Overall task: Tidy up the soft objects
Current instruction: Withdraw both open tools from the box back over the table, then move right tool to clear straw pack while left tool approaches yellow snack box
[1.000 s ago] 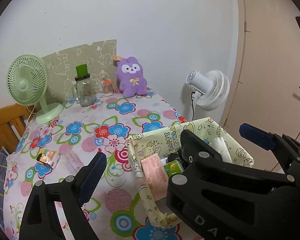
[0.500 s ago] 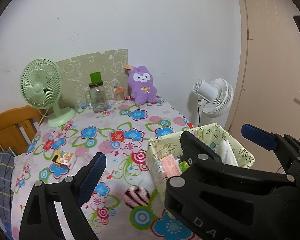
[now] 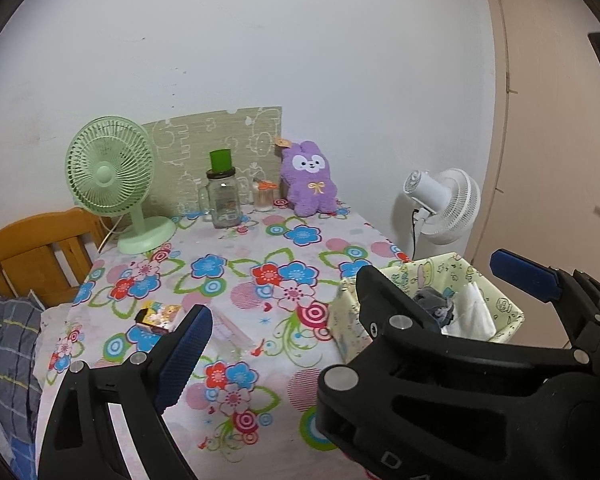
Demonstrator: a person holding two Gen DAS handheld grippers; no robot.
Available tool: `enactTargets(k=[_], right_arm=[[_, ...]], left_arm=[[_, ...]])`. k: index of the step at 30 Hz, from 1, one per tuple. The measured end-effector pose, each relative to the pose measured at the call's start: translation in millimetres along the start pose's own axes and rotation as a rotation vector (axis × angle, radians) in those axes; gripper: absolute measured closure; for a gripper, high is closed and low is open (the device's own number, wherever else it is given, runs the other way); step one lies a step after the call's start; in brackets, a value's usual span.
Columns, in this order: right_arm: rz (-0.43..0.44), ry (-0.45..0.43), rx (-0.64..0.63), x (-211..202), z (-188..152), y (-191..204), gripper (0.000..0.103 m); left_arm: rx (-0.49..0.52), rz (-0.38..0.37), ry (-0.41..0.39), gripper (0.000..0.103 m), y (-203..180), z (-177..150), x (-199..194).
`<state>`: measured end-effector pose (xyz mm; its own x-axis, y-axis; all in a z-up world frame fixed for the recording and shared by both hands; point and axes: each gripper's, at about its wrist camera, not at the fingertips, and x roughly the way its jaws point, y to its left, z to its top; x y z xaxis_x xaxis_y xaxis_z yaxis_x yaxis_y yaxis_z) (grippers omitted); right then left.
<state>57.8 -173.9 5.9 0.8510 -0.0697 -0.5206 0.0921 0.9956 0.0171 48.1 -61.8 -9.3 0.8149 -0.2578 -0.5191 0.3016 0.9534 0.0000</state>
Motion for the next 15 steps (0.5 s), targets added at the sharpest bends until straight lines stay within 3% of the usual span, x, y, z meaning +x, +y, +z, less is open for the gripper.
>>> enactTargets(k=[15], right_arm=[[0.022, 0.012, -0.025, 16.0, -3.0, 39.8, 0.000]], left_arm=[[-0.041, 0.069, 0.008, 0.003, 38.2, -8.7, 4.3]])
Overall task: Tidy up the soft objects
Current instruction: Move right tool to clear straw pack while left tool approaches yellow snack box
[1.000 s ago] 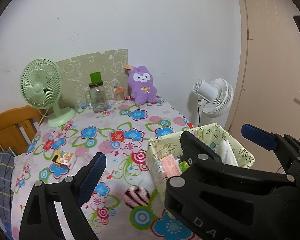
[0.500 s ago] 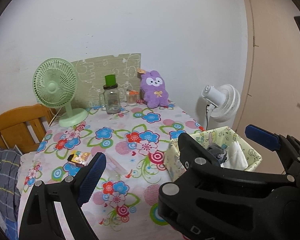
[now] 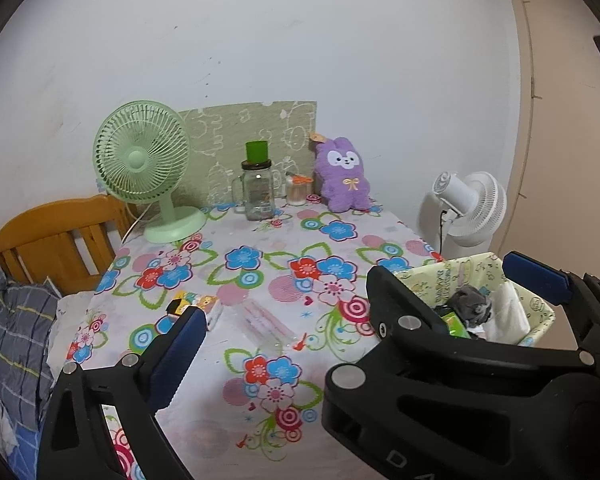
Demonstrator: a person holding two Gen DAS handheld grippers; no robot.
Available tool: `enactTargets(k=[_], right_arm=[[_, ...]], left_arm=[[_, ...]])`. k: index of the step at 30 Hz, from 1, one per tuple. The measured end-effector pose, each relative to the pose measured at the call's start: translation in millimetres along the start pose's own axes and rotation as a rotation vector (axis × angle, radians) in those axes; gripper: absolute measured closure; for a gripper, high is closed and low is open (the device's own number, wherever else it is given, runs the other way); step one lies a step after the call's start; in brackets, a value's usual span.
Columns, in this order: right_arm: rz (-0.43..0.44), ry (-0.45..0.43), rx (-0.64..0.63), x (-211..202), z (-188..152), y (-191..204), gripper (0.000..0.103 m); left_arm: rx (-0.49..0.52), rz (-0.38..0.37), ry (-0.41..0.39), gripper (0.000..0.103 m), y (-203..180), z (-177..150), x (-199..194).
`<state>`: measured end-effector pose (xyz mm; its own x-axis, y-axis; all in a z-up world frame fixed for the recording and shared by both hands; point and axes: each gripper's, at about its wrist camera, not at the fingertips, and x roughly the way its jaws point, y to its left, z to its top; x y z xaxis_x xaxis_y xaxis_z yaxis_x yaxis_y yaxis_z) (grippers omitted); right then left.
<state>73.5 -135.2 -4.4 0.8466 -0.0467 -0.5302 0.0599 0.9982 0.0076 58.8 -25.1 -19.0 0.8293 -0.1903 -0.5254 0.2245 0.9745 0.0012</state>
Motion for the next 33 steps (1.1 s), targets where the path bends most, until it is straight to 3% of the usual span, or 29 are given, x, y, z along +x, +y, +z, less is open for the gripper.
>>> enactTargets(k=[33], right_arm=[[0.110, 0.038, -0.089, 76.9, -6.4, 71.0, 0.000]], left_arm=[[-0.065, 0.108, 0.045, 0.002, 74.0, -17.2, 55.6]])
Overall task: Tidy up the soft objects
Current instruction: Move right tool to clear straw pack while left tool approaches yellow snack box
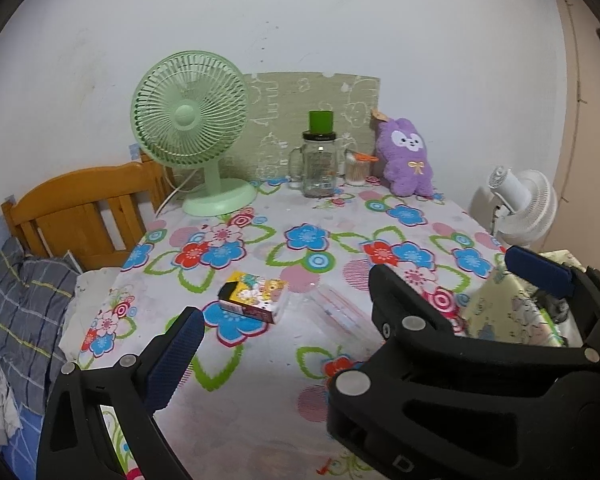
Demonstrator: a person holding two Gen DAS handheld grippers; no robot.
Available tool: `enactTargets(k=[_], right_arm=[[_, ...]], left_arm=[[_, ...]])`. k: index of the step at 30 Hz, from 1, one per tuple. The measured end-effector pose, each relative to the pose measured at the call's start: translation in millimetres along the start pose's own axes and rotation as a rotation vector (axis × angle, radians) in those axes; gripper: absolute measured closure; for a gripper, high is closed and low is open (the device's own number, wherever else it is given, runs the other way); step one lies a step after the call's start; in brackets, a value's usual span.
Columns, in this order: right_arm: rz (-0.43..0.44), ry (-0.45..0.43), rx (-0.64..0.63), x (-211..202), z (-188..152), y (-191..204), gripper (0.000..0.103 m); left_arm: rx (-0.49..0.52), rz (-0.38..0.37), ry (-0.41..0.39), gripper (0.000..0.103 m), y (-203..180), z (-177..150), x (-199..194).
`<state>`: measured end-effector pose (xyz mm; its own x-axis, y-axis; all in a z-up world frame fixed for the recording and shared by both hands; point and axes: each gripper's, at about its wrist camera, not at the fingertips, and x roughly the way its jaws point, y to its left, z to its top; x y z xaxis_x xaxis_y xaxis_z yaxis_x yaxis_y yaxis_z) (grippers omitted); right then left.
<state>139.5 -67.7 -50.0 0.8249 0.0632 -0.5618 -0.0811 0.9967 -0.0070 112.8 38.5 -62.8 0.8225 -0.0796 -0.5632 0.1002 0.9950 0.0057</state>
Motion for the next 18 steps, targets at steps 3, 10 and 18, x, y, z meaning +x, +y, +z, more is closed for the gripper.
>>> enactTargets(k=[3, 10, 18], right_arm=[[-0.012, -0.011, -0.022, 7.1, -0.1, 5.1, 0.000], [0.025, 0.031, -0.012, 32.6, -3.3, 8.5, 0.000], [0.058, 0.083, -0.014, 60.6, -9.0, 15.6, 0.000]], left_arm=[[-0.003, 0.005, 0.005, 0.002, 4.4, -1.5, 7.1], [-0.013, 0.017, 0.038, 0.002, 12.6, -5.1, 26.5], [-0.013, 0.019, 0.092, 0.002, 22.6, -9.6, 49.6]])
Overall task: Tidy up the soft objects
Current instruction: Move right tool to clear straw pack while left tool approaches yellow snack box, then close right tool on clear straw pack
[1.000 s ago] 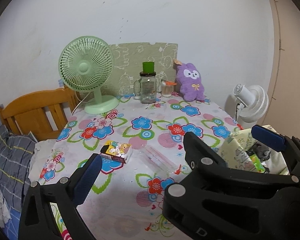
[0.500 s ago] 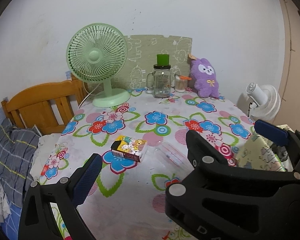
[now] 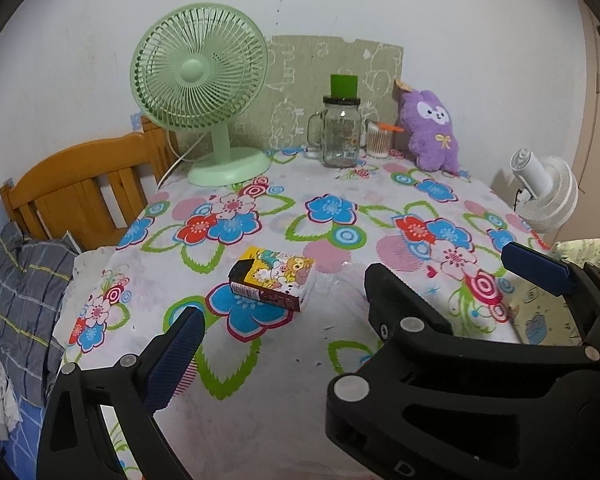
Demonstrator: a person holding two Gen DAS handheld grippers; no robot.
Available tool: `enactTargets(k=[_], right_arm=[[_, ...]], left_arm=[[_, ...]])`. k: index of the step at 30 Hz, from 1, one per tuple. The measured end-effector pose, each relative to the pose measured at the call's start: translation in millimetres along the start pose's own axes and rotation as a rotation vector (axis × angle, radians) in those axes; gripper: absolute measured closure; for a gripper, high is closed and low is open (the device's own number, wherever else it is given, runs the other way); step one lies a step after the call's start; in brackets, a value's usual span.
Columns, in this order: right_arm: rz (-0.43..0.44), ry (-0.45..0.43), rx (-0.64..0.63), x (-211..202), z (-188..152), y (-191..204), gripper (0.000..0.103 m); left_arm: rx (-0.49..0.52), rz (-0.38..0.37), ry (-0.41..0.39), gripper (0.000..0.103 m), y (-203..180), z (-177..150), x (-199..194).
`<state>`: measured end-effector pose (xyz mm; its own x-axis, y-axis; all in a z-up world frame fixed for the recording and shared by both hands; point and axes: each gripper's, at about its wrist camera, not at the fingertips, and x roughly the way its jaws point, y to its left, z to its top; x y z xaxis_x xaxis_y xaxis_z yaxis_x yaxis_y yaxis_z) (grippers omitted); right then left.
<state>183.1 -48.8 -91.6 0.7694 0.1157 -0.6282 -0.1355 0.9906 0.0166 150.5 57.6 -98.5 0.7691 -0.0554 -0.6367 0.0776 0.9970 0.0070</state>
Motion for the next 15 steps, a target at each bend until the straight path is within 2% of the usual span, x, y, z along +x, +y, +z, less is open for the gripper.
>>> enactTargets(k=[8, 11, 15], right_arm=[[0.021, 0.056, 0.009, 29.2, -2.6, -1.5, 0.010], [0.029, 0.074, 0.011, 37.6, -3.8, -2.1, 0.016], [0.038, 0.113, 0.004, 53.0, -5.4, -1.4, 0.025]], left_arm=[[-0.005, -0.008, 0.050, 0.003, 5.4, -0.3, 26.7], [-0.009, -0.009, 0.052, 0.003, 7.5, -1.1, 33.2], [-0.023, -0.012, 0.094, 0.003, 11.1, -2.9, 47.8]])
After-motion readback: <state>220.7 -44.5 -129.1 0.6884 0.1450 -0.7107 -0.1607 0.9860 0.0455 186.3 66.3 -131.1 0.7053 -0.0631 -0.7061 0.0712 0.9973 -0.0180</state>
